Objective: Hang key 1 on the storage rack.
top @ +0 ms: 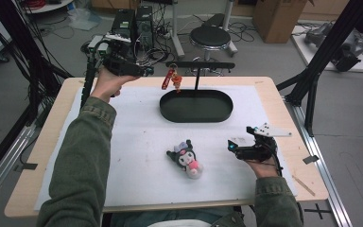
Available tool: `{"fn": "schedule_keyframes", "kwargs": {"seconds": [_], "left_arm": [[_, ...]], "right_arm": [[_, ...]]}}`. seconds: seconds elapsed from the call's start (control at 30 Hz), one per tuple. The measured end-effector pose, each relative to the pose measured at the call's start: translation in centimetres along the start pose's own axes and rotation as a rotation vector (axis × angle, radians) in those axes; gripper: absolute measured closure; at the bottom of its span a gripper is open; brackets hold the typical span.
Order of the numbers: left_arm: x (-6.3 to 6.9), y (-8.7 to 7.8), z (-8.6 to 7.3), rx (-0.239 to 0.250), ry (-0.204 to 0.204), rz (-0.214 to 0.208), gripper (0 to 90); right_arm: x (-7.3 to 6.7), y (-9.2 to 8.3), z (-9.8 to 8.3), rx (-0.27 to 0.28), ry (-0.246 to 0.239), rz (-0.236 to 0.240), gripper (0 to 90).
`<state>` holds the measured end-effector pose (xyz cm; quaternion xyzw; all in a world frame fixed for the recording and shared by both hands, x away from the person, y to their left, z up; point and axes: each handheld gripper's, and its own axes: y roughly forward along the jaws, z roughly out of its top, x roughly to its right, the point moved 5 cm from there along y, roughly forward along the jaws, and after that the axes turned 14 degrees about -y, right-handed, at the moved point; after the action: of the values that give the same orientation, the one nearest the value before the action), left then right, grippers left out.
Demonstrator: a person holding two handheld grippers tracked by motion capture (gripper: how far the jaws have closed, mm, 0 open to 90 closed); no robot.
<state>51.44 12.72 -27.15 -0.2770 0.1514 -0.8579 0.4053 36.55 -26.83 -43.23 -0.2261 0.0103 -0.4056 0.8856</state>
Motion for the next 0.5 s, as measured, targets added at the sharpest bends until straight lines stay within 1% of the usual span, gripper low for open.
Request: {"fn": "schedule_keyframes", "kwargs": {"seconds": [0.07,0.13,0.17,0.2,0.23,0.27,0.33,0.4,0.43,0.47,0.5], "left_arm": [[-0.2,-0.3,-0.3,0.005,-0.008,-0.001,1.7],[-0.3,-0.5,-0.8,0.001,-0.018,-0.014,1.7],[-0.4,-0.6,-1.2,-0.006,-0.020,-0.007,1.7],[-0.4,-0.6,-1.2,-0.006,-0.020,-0.007,1.7],[-0.6,-0.7,-1.6,-0.017,-0.014,0.000,1.7],[-0.6,-0.7,-1.6,-0.017,-0.014,0.000,1.7],[-0.7,-0.8,-2.3,-0.028,-0.005,0.016,1.7],[-0.7,-1.0,-2.9,-0.033,-0.004,0.015,1.7],[-0.7,-1.3,-3.6,-0.039,-0.001,0.013,1.7],[-0.7,-1.3,-3.6,-0.039,-0.001,0.013,1.7],[-0.6,-1.4,-4.0,-0.042,0.001,0.014,1.7]], "right_arm": [[0.0,0.0,0.0,0.001,-0.002,-0.002,1.0],[0.0,-0.1,0.0,-0.002,0.004,0.001,1.0],[0.0,0.0,0.0,0.000,-0.001,-0.003,1.0],[0.0,0.0,0.0,0.000,-0.001,-0.003,1.0],[0.0,0.0,0.0,-0.001,-0.007,-0.001,1.0],[0.0,0.0,0.0,-0.001,-0.007,-0.001,1.0],[-0.1,0.0,0.0,-0.004,-0.007,0.000,1.0],[-0.1,0.0,0.0,-0.005,-0.008,-0.002,1.0],[-0.1,0.0,0.0,-0.006,-0.006,-0.001,1.0],[-0.1,0.0,0.0,-0.006,-0.006,-0.001,1.0],[-0.1,0.0,0.0,-0.009,-0.007,-0.003,1.0]]}}
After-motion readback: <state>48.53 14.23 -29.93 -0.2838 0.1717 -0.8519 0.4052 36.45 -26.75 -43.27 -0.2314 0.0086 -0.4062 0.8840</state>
